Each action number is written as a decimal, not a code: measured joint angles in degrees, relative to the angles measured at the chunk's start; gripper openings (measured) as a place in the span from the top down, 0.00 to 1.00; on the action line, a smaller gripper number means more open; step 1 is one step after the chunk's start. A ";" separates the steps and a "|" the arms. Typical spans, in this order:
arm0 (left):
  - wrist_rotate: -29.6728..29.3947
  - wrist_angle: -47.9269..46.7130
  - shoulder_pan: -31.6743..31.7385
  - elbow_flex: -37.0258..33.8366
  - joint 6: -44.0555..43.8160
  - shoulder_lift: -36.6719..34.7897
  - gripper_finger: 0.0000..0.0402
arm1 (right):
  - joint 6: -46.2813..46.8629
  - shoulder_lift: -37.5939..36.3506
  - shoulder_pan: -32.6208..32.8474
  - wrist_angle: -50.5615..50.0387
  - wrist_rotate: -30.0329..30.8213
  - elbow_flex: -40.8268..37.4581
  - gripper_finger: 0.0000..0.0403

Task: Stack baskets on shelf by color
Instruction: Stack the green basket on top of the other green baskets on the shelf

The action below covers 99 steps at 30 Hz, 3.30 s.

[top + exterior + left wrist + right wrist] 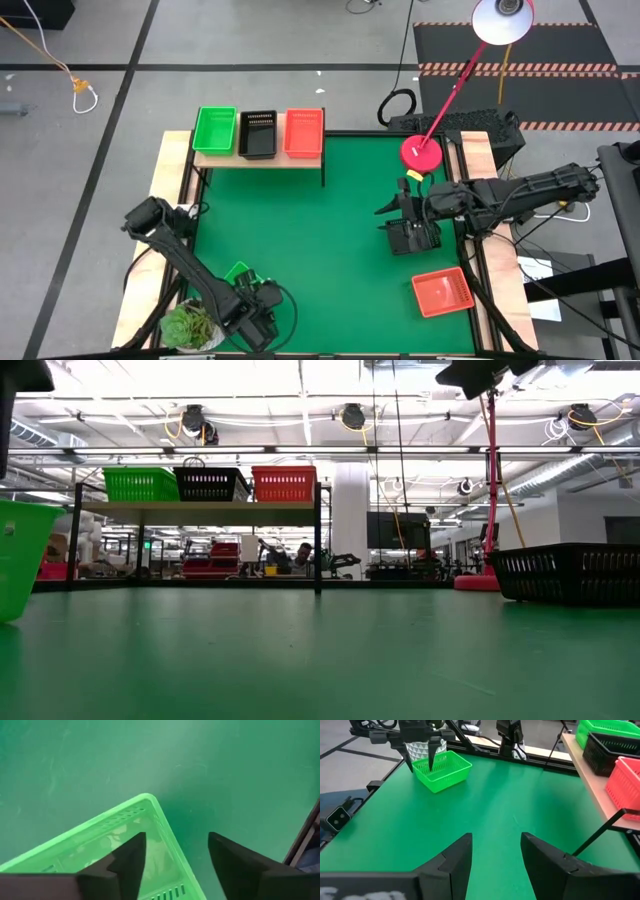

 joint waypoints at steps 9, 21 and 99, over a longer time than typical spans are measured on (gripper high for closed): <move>1.84 -0.01 -0.03 0.00 -1.44 3.44 0.45 | -1.09 0.00 0.00 1.33 0.00 0.00 0.59; 0.89 -0.23 0.22 -0.04 5.63 4.42 0.92 | -1.13 0.00 0.00 1.55 0.00 0.00 0.59; -11.90 -24.06 69.10 0.00 104.40 -45.56 0.98 | -13.10 0.00 -3.89 4.88 0.20 -0.58 0.59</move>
